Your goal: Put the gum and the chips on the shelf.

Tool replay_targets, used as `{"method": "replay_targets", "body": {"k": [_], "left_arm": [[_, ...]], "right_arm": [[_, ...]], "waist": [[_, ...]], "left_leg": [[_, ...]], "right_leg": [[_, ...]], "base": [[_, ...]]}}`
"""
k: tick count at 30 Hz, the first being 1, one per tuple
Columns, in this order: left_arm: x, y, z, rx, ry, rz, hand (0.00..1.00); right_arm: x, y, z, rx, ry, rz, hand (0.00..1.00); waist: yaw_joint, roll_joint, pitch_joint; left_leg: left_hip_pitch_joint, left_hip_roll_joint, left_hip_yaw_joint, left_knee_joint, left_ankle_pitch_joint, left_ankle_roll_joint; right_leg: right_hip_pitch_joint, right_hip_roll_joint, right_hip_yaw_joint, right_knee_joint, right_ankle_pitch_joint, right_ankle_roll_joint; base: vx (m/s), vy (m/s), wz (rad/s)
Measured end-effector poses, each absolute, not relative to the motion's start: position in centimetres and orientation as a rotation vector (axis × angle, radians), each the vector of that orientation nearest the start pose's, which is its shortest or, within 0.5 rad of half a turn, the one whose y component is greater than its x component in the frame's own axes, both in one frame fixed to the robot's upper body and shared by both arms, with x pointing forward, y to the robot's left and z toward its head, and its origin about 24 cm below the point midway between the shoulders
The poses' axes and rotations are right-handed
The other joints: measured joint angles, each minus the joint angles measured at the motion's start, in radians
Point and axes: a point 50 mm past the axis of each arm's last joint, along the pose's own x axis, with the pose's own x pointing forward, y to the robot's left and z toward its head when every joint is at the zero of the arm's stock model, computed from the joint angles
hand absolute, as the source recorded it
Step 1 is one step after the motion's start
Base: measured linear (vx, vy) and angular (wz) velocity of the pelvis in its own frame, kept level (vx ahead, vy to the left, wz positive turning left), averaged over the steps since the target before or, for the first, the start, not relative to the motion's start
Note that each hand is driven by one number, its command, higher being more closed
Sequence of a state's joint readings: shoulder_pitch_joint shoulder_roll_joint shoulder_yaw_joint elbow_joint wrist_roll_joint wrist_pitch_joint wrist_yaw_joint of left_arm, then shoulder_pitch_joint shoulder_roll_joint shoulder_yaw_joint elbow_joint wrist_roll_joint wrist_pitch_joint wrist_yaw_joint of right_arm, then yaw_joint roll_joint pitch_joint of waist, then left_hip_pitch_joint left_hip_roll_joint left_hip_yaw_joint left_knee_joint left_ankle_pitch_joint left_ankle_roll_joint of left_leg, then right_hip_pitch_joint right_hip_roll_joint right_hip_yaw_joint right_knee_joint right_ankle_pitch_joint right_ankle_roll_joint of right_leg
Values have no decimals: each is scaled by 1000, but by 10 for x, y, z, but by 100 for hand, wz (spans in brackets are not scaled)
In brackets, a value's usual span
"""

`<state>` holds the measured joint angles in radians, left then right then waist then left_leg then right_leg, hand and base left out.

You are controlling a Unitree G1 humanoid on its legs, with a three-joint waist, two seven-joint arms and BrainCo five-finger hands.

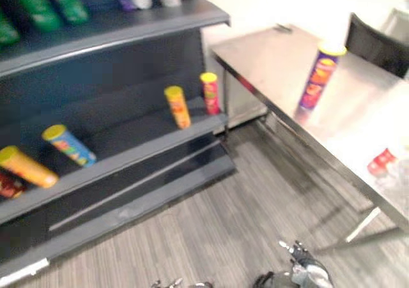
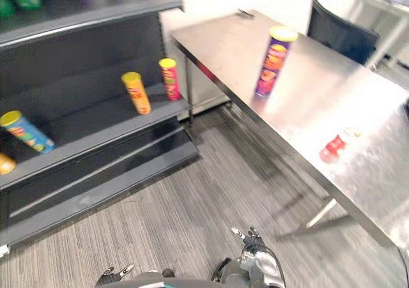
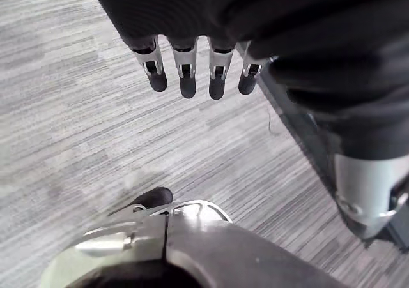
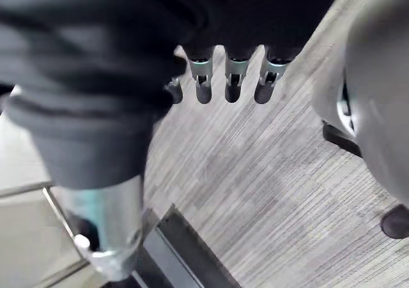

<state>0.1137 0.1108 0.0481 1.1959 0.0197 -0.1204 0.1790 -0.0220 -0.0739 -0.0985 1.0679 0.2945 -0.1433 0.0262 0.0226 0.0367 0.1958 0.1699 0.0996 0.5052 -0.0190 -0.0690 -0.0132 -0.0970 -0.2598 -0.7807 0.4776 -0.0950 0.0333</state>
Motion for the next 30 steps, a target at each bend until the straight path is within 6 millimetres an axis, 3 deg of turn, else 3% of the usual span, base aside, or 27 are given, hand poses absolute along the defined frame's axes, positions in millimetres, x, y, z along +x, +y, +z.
{"method": "replay_targets", "body": {"k": [1,6,8,9,12,13,15,16,17,19,20,23,25,26,28,30], "left_arm": [[58,209,-168,183,1176,266,0],[59,210,-168,182,1174,256,0],[61,213,-167,187,1168,256,0],[61,212,-167,185,1169,255,0],[61,210,-168,176,1170,255,0],[62,214,-167,172,1165,267,0],[61,210,-167,161,1164,267,0],[59,207,-168,142,1170,275,0],[56,206,-169,122,1176,288,0],[57,204,-169,62,1166,341,0],[57,203,-169,55,1166,345,0],[58,202,-169,49,1161,346,0],[61,203,-168,49,1146,347,0],[61,203,-168,50,1146,348,0],[59,202,-168,44,1150,343,0],[53,198,-170,33,1170,334,0]], "right_arm": [[142,-193,-146,237,872,-262,0],[136,-191,-148,221,897,-239,0],[136,-187,-149,217,904,-220,0],[137,-187,-149,207,904,-209,0],[135,-189,-148,218,901,-221,0],[134,-189,-149,210,908,-214,0],[133,-194,-148,189,908,-210,0],[131,-199,-148,176,911,-219,0],[129,-202,-149,171,918,-224,0],[119,-210,-151,173,939,-262,0],[117,-212,-151,183,939,-283,0],[107,-221,-153,222,959,-361,0],[101,-224,-155,233,970,-389,0],[100,-225,-155,236,972,-396,0],[91,-229,-156,230,994,-413,0],[81,-234,-158,230,1015,-437,0]], "waist": [[-5,-1,4],[-14,-14,4],[-11,-30,-1],[-12,-25,0],[-17,-12,-5],[-15,-17,-4],[-15,5,4],[-16,24,10],[-15,30,12],[-9,28,18],[-9,29,20],[-7,25,23],[-6,24,22],[-6,23,22],[-7,29,17],[-14,46,3]], "left_leg": [[19,-1,21,-13,0,-6],[59,-1,78,-25,-27,-42],[34,4,123,44,-73,-47],[22,22,142,99,-106,-52],[-27,128,184,352,-203,-89],[-95,215,172,583,-201,-83],[-134,298,147,773,-166,-39],[-155,329,85,879,-110,-9],[-170,333,44,922,-65,-5],[-227,295,-85,965,-113,-42],[-240,290,-96,955,-125,-45],[-277,230,-218,759,-147,-52],[-269,174,-356,484,-128,-82],[-267,161,-388,426,-121,-94],[-234,105,-462,241,-48,-138],[-203,99,-441,199,14,-125]], "right_leg": [[13,-1,-53,-7,-4,-30],[68,60,-70,-149,-10,-38],[84,97,-56,-263,-23,-58],[83,108,-41,-278,-28,-68],[83,157,16,-282,-48,-97],[85,180,53,-285,-53,-104],[98,216,115,-286,-59,-114],[117,244,171,-292,-62,-119],[129,253,199,-300,-62,-120],[140,263,327,-302,-63,-122],[140,264,357,-302,-62,-123],[155,255,479,-308,-58,-124],[167,252,560,-323,-50,-97],[167,247,573,-324,-49,-85],[168,226,644,-317,-58,-33],[175,215,680,-306,-70,-3]], "base": [[8,-91,-67],[-34,-47,-37],[20,-11,-56],[19,3,-64],[59,-26,-69],[42,-85,-73],[63,-72,-110],[109,-5,-125],[156,48,-146],[189,81,-151],[175,93,-146],[158,114,-125],[218,243,-102],[217,241,-87],[250,307,-82],[237,322,-66]]}}
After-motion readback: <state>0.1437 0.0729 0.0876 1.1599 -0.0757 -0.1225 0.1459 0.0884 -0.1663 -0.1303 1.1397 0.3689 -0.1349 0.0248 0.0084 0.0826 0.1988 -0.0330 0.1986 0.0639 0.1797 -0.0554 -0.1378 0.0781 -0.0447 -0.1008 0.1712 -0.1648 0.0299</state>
